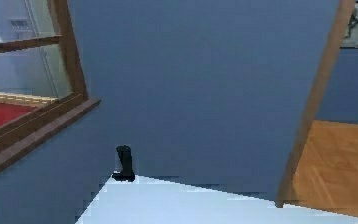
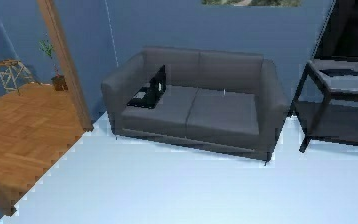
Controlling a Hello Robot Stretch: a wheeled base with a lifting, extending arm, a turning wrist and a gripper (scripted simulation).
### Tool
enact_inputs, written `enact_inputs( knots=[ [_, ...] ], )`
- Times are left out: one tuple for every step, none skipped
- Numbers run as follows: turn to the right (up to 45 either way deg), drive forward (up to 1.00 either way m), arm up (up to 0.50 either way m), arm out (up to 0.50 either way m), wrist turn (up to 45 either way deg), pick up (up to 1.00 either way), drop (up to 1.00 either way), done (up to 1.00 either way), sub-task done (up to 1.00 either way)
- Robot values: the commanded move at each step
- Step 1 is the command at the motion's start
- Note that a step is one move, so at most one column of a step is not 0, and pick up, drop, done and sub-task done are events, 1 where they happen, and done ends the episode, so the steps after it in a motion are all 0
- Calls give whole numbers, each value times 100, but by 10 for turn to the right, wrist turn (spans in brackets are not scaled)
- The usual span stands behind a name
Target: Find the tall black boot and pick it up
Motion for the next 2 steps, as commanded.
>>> enact_inputs(
  knots=[
    [90, 0, 0, 0, 0, 0, 0, 0, 0],
    [0, 35, 0, 0, 0, 0, 0, 0, 0]
  ],
)
